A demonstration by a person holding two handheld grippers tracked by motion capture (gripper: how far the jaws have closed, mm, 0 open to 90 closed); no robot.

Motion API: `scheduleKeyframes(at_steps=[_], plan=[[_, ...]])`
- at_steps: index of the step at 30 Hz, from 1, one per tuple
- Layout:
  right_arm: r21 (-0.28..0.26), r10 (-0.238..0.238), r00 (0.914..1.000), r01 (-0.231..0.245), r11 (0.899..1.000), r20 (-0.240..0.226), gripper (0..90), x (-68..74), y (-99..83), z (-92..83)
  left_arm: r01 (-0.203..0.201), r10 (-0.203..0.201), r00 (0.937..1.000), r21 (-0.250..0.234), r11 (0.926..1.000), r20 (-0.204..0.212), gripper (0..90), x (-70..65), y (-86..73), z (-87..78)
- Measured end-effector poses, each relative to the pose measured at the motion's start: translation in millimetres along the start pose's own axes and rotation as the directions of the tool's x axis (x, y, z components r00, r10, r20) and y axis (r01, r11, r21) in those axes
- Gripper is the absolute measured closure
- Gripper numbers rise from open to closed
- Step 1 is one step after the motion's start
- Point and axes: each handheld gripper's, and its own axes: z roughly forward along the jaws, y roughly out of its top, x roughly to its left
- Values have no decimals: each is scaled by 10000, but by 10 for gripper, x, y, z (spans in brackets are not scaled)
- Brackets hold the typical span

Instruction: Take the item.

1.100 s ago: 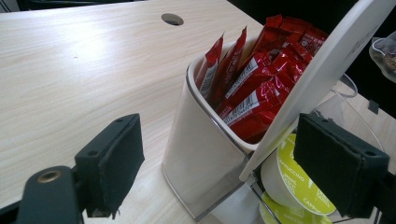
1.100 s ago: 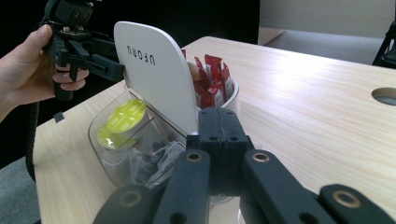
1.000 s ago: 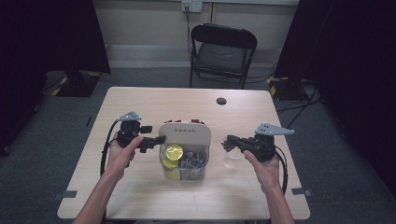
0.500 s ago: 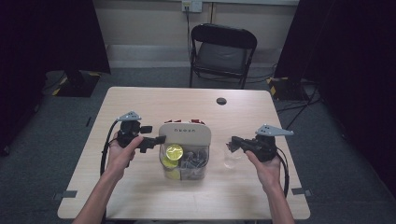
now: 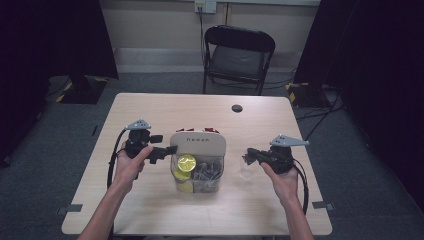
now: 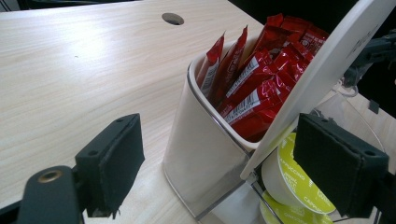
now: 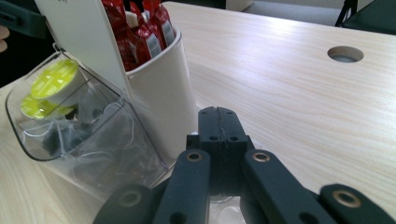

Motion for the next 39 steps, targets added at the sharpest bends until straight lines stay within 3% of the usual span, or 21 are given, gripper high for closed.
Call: scheduleKeyframes(at_steps=[17,32,39], plan=[[372,341,9993,-346,9987,150,883,-72,-97,68,-3,3,10000,25,10000,26,156,9,-5,5],[265,454,9986,-461,9986,259,785,-80,-100,55,19,-19,10000,28,10000,24,156,9,-5,4],[-1,576,9978,-576,9983,318,736,-80,-71,-30,85,-85,9999,23,10000,69,151,15,-4,12]])
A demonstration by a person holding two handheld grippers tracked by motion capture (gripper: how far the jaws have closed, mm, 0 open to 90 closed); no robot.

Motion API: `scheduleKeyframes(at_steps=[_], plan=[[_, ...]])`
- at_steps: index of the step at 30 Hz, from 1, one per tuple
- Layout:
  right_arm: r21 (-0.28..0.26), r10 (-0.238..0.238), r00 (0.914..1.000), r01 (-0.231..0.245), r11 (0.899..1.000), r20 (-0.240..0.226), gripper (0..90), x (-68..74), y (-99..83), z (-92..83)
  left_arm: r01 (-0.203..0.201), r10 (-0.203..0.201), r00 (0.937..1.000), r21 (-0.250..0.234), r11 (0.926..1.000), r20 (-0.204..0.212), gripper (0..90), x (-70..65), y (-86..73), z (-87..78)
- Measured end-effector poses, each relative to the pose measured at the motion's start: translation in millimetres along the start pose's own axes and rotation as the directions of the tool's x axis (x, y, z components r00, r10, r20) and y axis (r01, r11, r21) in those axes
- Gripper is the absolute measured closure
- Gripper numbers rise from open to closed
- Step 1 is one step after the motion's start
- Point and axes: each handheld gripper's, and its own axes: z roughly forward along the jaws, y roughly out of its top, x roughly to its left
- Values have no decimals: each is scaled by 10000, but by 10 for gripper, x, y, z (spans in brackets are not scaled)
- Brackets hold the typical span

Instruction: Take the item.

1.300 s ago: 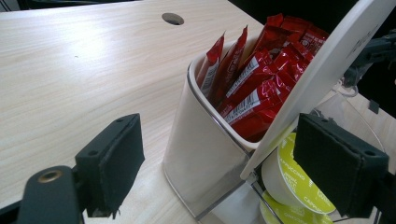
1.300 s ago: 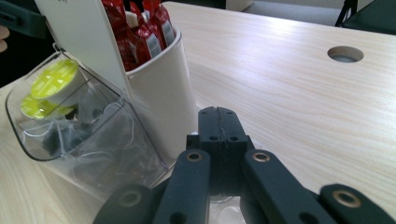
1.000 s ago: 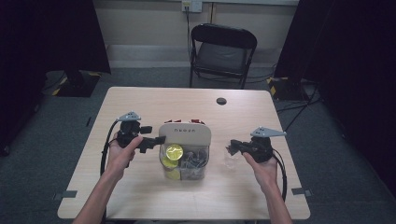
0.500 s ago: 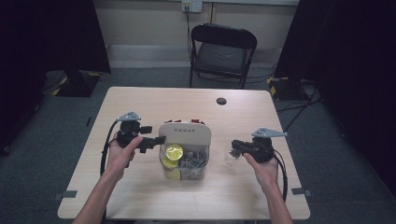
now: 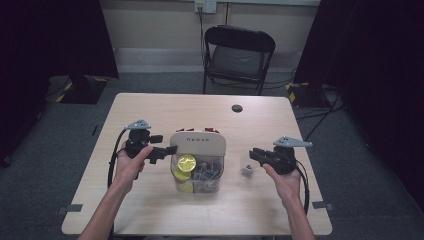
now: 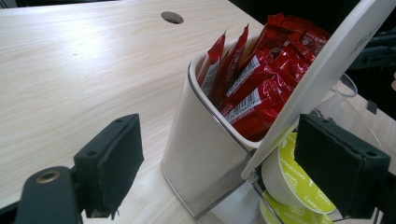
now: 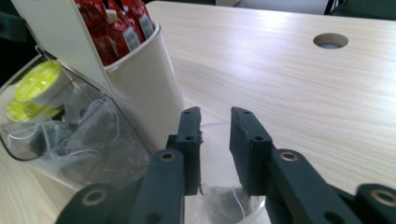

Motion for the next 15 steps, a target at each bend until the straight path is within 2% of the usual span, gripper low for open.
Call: scheduleKeyframes(at_steps=[5,8,11,15], plan=[[-93,75,9999,-74,9999,70,657,13,-2,-86,10,-9,10000,7,10000,-48,152,-9,0,0],[54,-122,9996,121,9999,239,620,37,-50,-121,22,-22,10000,0,10000,-48,153,-10,0,0],[-44,96,9997,-95,9999,215,574,47,-98,-191,36,-36,10000,2,10000,-39,153,-11,3,-2],[-103,116,9994,-113,9999,323,494,67,-137,-274,52,-53,10000,-49,10000,-33,158,-10,4,-15]])
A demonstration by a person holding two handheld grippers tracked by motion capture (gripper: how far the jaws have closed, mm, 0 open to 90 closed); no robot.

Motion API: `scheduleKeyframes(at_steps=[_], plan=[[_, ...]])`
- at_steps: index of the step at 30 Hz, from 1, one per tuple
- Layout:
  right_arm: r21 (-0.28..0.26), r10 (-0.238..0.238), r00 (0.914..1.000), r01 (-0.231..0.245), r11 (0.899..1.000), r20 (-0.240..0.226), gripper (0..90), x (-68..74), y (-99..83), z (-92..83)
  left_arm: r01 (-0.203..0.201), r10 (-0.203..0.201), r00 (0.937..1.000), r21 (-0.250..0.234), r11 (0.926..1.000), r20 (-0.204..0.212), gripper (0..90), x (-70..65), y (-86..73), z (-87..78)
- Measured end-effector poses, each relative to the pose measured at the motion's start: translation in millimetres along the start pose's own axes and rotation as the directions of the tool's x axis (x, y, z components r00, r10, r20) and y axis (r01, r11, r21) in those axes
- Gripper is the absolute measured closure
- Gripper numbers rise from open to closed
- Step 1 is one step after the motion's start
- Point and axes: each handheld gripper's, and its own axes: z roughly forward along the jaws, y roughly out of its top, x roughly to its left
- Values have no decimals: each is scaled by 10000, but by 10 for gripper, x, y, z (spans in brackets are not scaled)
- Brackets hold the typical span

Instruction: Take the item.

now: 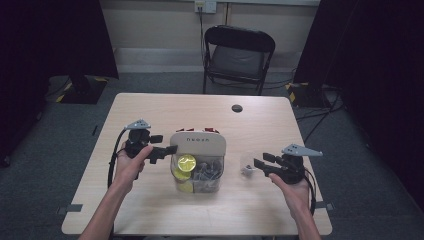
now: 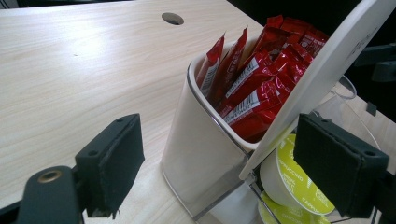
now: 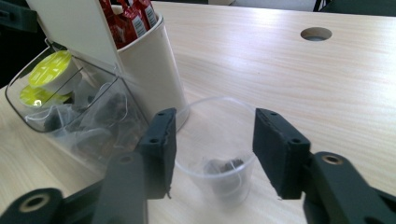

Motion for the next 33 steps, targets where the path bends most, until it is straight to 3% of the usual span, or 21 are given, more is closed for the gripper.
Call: scheduleKeyframes(at_steps=[8,18,25,30,33], plan=[[631,128,9996,-144,9979,264,422,1,-243,-67,34,-34,10000,-68,10000,37,157,16,1,-15],[1495,206,9974,-308,9883,697,297,-86,-615,9,70,-70,10000,-2,10000,46,159,24,0,-25],[2137,164,9954,-364,9762,948,156,-134,-723,125,177,-174,9997,-207,9996,144,195,47,2,-115],[2595,254,9905,-601,9639,1351,150,-182,-776,195,43,-32,9996,-400,9992,288,209,71,41,-232],[2924,17,9873,-486,9551,1587,149,-198,-803,229,39,-26,9998,-683,9977,200,210,86,79,-303]])
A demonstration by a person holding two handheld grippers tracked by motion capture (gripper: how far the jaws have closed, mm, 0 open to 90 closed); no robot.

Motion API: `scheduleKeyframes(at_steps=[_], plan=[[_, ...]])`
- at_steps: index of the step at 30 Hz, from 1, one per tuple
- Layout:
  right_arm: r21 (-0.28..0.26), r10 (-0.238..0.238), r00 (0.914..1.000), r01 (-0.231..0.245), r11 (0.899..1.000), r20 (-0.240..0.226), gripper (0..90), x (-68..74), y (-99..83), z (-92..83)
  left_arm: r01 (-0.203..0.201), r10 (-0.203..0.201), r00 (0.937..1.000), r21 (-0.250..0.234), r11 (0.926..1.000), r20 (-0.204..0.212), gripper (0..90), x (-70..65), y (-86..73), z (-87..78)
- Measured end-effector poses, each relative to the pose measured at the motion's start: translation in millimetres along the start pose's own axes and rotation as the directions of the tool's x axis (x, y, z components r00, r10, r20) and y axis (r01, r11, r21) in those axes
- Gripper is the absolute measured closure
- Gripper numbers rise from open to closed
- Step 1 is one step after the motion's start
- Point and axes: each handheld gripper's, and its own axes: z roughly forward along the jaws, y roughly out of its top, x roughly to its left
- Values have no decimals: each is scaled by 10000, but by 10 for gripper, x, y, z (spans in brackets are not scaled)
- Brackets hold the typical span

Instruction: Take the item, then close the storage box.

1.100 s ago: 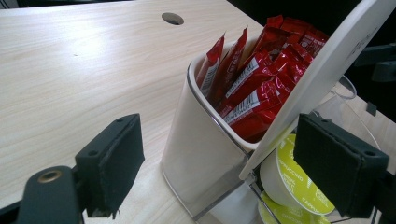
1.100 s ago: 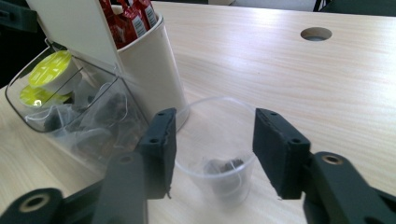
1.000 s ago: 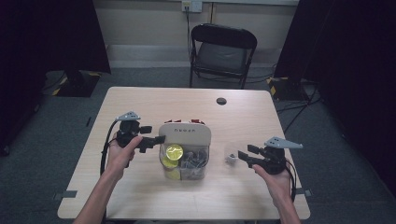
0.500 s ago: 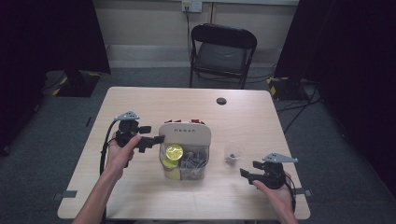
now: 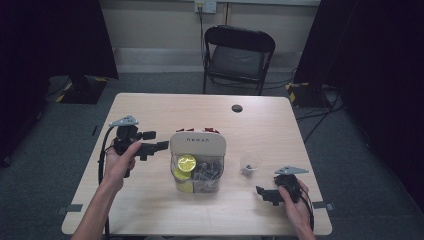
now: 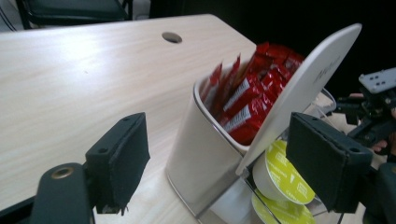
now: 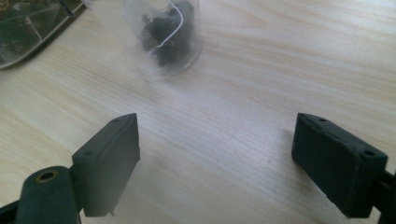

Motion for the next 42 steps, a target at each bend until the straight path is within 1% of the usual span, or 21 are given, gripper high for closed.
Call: scheduleKeyframes(at_steps=[1,2,3,4,8,10,12,13,14,16,18,19,24,30,32,34,37,40,42], plan=[[-6,-29,10000,30,10000,82,149,0,-3,0,36,-36,9999,-68,10000,-103,210,10,8,-14],[9,-12,10000,12,10000,89,149,2,-5,-3,157,-160,9998,-181,9997,-155,210,30,10,-17],[10,-50,9999,50,10000,162,149,7,-10,-2,188,-192,9996,-192,9996,-223,210,46,8,-15],[-34,-174,9995,175,9998,267,149,7,-15,2,236,-242,9986,-144,9996,-472,210,64,4,-2],[-209,-476,9965,491,9986,683,145,40,-45,24,319,-322,9962,-45,9995,-811,210,78,-16,78],[-335,-657,9938,689,9971,892,144,61,-66,40,329,-333,9960,-51,9994,-833,210,71,-14,105],[-451,-669,9928,716,9964,996,138,73,-80,48,278,-286,9957,-99,9996,-881,210,62,-4,135],[-507,-657,9928,711,9962,1006,133,77,-87,50,223,-228,9956,-60,9997,-904,209,54,2,154],[-554,-681,9924,740,9957,1021,130,77,-94,52,251,-260,9956,-109,9996,-902,209,44,7,177],[-656,-661,9924,732,9952,1036,126,78,-104,56,186,-191,9945,-53,9998,-1030,220,32,13,206],[-728,-686,9923,764,9944,1034,124,76,-112,57,259,-263,9948,-56,9996,-981,223,45,17,226],[-745,-677,9924,755,9944,1029,124,76,-117,57,310,-319,9957,-120,9994,-864,219,58,16,228],[-747,-693,9921,773,9942,1049,124,77,-118,57,307,-318,9970,-169,9994,-708,226,64,15,227],[-738,-672,9920,753,9944,1069,123,80,-119,56,253,-263,9983,-196,9995,-526,277,55,14,219],[-736,-672,9920,753,9944,1068,123,80,-119,56,245,-253,9987,-189,9995,-450,277,68,15,218],[-737,-671,9920,752,9944,1068,123,80,-119,56,356,-365,9988,-260,9990,-330,274,78,12,225],[-738,-671,9920,752,9944,1068,123,80,-119,56,294,-300,9992,-221,9993,-280,275,76,11,217],[-738,-672,9920,753,9944,1068,123,80,-119,56,319,-320,9995,-238,9992,-48,275,83,10,212],[-738,-669,9920,750,9944,1066,123,80,-119,56,329,-329,9995,-235,9992,6,272,91,11,212]])
